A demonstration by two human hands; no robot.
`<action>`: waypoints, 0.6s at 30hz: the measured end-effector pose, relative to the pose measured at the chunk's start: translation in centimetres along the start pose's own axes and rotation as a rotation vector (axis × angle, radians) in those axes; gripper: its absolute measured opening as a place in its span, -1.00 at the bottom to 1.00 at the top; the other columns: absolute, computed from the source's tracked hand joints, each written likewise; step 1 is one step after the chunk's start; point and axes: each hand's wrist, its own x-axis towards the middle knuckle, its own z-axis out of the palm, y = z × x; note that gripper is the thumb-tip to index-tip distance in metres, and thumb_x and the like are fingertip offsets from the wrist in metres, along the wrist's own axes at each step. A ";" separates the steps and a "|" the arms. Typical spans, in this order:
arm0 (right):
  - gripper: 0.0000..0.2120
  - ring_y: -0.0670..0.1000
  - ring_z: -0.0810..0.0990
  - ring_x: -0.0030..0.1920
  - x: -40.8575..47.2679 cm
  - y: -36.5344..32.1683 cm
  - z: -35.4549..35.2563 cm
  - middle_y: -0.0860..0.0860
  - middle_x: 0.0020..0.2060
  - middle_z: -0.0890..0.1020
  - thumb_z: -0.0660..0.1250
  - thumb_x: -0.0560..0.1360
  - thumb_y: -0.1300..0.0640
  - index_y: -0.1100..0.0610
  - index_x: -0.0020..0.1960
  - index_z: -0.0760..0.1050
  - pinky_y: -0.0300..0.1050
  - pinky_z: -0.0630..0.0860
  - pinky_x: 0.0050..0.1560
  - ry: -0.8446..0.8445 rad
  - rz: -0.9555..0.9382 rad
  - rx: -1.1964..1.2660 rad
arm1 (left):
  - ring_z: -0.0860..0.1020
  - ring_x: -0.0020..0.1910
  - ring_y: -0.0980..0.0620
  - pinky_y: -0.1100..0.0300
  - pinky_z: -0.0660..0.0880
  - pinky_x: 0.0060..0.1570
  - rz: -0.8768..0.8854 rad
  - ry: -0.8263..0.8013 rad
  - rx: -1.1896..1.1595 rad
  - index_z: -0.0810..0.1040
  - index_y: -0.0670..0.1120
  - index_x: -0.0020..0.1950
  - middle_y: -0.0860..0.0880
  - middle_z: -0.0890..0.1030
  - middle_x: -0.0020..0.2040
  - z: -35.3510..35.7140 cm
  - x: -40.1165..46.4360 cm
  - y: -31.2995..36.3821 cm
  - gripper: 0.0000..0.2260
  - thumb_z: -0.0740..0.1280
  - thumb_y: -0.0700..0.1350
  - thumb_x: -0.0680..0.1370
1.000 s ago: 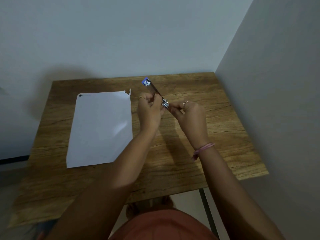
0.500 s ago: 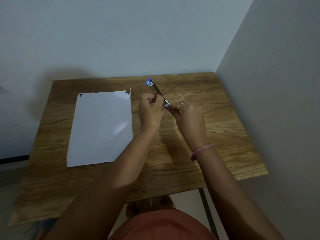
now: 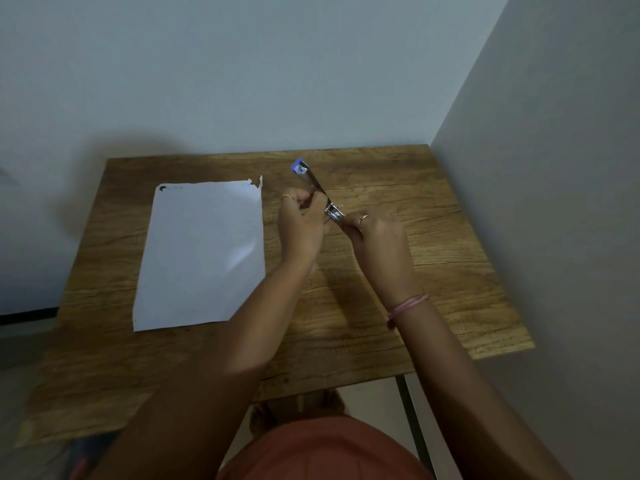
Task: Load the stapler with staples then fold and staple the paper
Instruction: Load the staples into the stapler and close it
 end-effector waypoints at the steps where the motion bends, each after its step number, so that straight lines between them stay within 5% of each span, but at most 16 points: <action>1: -0.83 0.18 0.59 -0.09 -0.2 0.1 0.1 0.16 -0.12 0.67 0.32 0.52 0.27 0.21 0.05 0.65 -0.01 0.46 -0.06 -0.001 -0.004 0.024 | 0.62 -0.11 -0.05 0.02 0.65 -0.15 -0.002 0.003 -0.008 0.42 -0.11 -0.16 -0.18 0.58 -0.10 0.0 0.1 0.1 -0.90 0.29 -0.23 0.53; 10: -0.70 0.11 0.55 0.06 -1.7 2.2 0.0 0.09 0.02 0.60 0.31 0.49 0.30 0.12 0.20 0.59 0.01 0.47 0.11 -0.019 0.014 0.167 | 0.65 -0.12 -0.06 0.02 0.65 -0.13 0.010 0.058 -0.016 0.45 -0.23 -0.02 -0.13 0.59 -0.15 -0.6 1.0 1.1 -0.93 0.28 -0.24 0.53; 14: -0.70 -0.14 0.53 0.00 -1.1 2.8 -0.9 -0.08 -0.03 0.57 0.26 0.49 0.32 0.10 0.14 0.61 -0.36 0.40 0.03 -0.080 0.101 0.399 | 0.66 -0.06 -0.10 0.04 0.65 -0.14 0.026 0.054 -0.022 0.44 -0.18 -0.12 -0.12 0.59 -0.15 -0.8 1.0 1.3 -0.95 0.28 -0.24 0.53; 18: -0.55 -0.01 0.56 0.05 -0.1 3.1 -1.3 -0.02 0.04 0.56 0.09 0.46 0.46 0.11 0.15 0.59 -0.21 0.49 0.06 -0.097 0.110 0.463 | 0.68 -0.08 -0.10 0.04 0.65 -0.16 0.050 0.035 -0.020 0.42 -0.12 -0.20 -0.09 0.59 -0.19 -0.9 1.1 1.5 -0.88 0.29 -0.24 0.52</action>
